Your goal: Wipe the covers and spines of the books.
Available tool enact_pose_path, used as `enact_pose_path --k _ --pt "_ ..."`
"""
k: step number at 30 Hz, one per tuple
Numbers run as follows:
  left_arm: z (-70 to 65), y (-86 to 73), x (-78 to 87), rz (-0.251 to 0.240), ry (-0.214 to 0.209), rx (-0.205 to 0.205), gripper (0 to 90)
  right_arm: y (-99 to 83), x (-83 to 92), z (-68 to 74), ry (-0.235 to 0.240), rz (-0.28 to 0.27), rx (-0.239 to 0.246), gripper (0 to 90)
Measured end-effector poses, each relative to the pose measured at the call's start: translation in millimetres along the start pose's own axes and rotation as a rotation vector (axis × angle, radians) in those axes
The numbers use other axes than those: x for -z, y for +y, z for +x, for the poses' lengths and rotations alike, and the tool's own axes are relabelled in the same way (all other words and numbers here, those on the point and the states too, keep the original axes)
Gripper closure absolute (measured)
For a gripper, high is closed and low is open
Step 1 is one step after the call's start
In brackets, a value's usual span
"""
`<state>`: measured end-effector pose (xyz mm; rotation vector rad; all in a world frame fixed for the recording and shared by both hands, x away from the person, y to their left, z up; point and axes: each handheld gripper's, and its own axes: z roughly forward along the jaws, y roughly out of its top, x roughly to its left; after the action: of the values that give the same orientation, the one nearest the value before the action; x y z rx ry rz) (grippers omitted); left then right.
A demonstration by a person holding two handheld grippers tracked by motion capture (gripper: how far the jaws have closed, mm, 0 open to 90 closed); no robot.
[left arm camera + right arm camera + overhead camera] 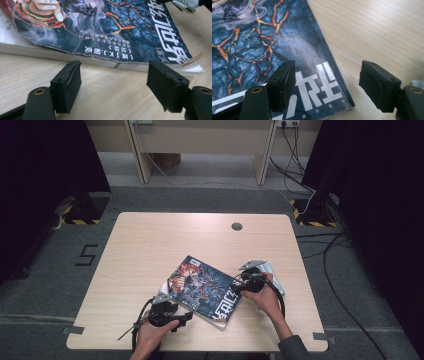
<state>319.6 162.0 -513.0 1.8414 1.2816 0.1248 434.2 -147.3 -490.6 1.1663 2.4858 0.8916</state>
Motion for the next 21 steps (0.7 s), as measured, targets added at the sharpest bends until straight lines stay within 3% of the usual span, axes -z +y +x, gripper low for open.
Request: enact_pose_path --k 5,11,14,21 --pt "1.0 2.6 -3.7 -0.013 0.015 -0.008 26.3 -2.3 -4.2 0.9 0.05 0.022 -0.009 30.9" --pt "7.4 7.6 -5.3 -0.017 0.034 -0.008 25.6 -4.8 0.2 9.0 0.051 0.054 0.012 29.3" --pt "13.0 11.3 -6.0 -0.026 0.045 0.011 25.2 -10.6 5.3 17.2 0.065 0.068 0.036 29.2" --pt "23.2 22.5 -13.3 -0.035 0.1 -0.018 25.2 -27.8 19.9 39.2 0.106 0.089 0.07 30.2"
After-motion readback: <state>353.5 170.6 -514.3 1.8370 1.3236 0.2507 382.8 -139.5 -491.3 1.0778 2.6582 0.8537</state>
